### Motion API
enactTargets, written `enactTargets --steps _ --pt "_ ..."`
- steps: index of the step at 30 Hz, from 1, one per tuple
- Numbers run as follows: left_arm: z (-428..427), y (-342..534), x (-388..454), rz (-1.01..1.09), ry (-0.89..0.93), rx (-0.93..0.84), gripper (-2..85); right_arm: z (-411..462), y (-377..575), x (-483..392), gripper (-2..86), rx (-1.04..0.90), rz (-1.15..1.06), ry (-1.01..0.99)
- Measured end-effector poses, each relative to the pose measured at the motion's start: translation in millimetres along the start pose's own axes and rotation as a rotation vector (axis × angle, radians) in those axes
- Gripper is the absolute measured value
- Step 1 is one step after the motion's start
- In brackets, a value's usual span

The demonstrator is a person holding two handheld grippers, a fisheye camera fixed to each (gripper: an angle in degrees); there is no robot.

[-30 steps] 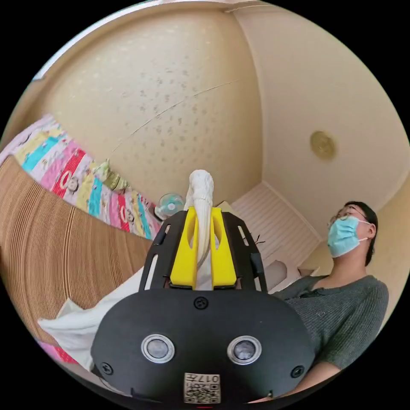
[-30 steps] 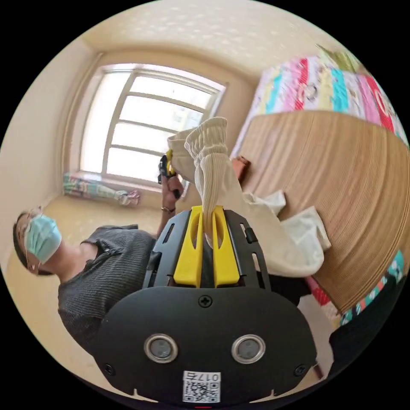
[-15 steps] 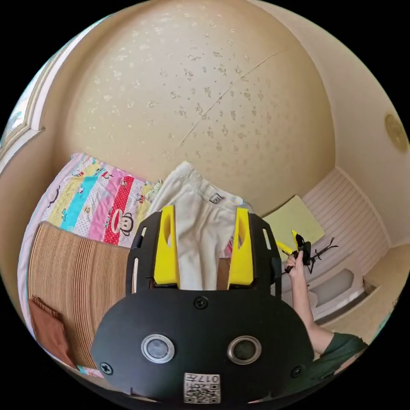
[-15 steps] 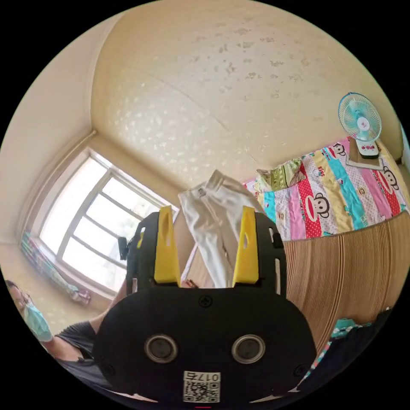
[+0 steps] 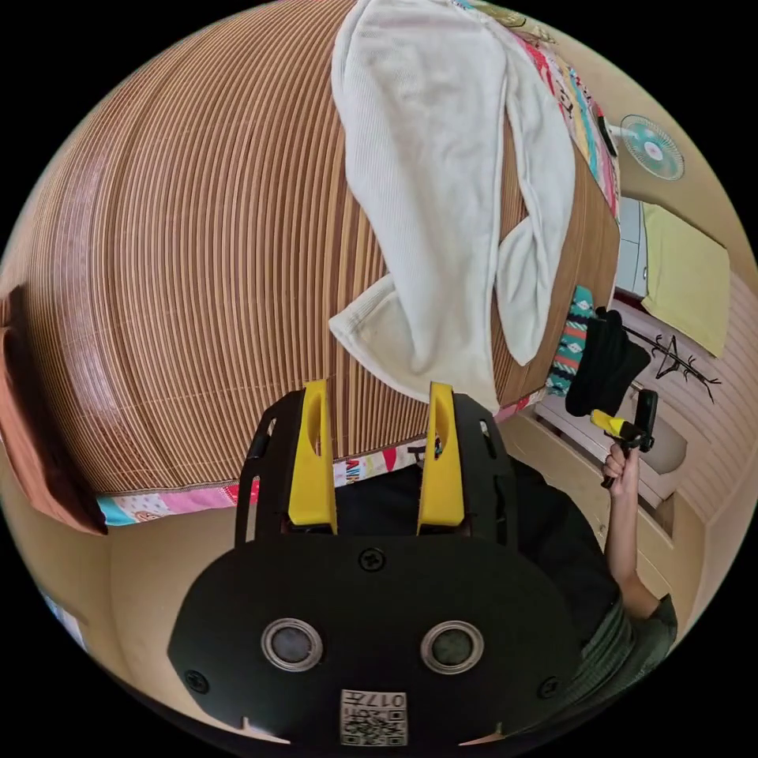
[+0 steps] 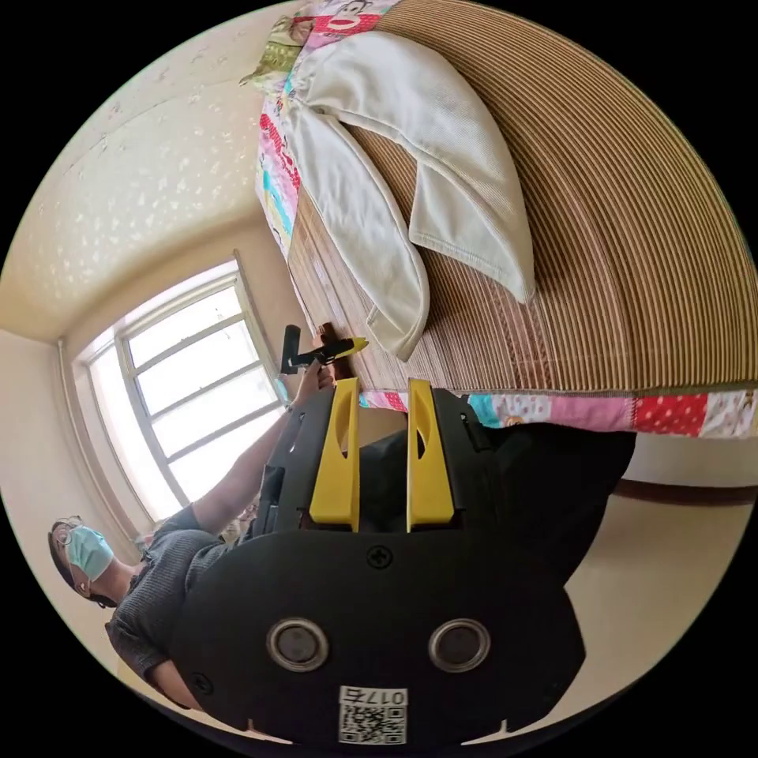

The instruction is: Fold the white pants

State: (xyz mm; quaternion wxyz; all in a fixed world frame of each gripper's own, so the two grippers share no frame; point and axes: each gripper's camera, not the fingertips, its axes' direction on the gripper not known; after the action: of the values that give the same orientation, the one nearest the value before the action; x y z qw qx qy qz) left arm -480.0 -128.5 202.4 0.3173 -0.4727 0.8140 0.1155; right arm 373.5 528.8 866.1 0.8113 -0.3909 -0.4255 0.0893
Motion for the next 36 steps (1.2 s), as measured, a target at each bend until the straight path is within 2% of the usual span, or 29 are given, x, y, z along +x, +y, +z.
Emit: enactTargets --steps 5,6,8,10,12,13,14,16,18,20,22,25,29,32,36 --pt "-38.3 -13.9 -45.7 -0.148 0.079 -0.012 13.3 0.6 34.2 12.6 9.4 -0.004 0.108 -0.074" --pt "-51.9 -13.3 -55.9 -0.164 0.141 0.005 7.8 -2.3 36.2 11.8 9.3 -0.001 0.129 -0.098" --pt "-75.0 -9.1 -67.9 -0.126 0.338 0.046 2.3 -9.0 39.7 6.8 8.9 0.019 0.134 -0.145" --pt "-114.6 9.3 -77.7 0.033 0.667 0.098 -0.1 -17.8 44.1 0.2 8.2 0.051 0.127 -0.185" --pt "-149.2 42.5 -80.2 0.190 0.868 0.136 -0.5 -29.6 52.0 -6.0 7.4 0.098 0.124 -0.225" --pt "-166.2 70.3 -84.1 0.249 0.902 0.128 -0.6 -32.3 54.1 -6.4 7.3 0.110 0.128 -0.231" --pt "-170.6 83.5 -88.8 0.237 0.866 0.110 -0.7 -36.9 58.4 -5.5 7.2 0.137 0.143 -0.238" --pt "-169.0 137.5 -135.3 -0.031 0.565 0.011 -0.9 -41.1 64.0 -0.4 7.0 0.173 0.176 -0.234" --pt "-158.6 175.2 -181.9 -0.239 0.407 -0.063 -1.0 -40.9 66.7 8.5 7.0 0.179 0.237 -0.146" --pt "-153.8 209.3 -225.0 -0.423 0.413 -0.092 -1.0 -40.0 64.1 13.9 8.3 0.162 0.288 -0.015" --pt "-174.8 246.8 -259.6 -0.572 0.598 0.066 -1.0 -42.7 58.0 15.9 10.6 0.149 0.334 0.122" --pt "-218.6 250.9 -264.1 -0.537 0.706 0.203 -1.0 -55.8 37.9 8.0 12.7 0.156 0.328 0.298" --pt "-275.6 227.4 -243.2 -0.415 0.607 0.198 -1.0 -65.3 -2.9 -5.1 12.3 0.115 0.330 0.535" --pt "-313.6 215.2 -222.8 -0.338 0.582 0.205 -1.0 -64.1 -33.4 -11.0 12.3 0.083 0.306 0.556" --pt "-339.1 216.7 -210.0 -0.355 0.661 0.235 -1.0 -58.1 -69.9 -7.1 11.2 0.075 0.298 0.522"
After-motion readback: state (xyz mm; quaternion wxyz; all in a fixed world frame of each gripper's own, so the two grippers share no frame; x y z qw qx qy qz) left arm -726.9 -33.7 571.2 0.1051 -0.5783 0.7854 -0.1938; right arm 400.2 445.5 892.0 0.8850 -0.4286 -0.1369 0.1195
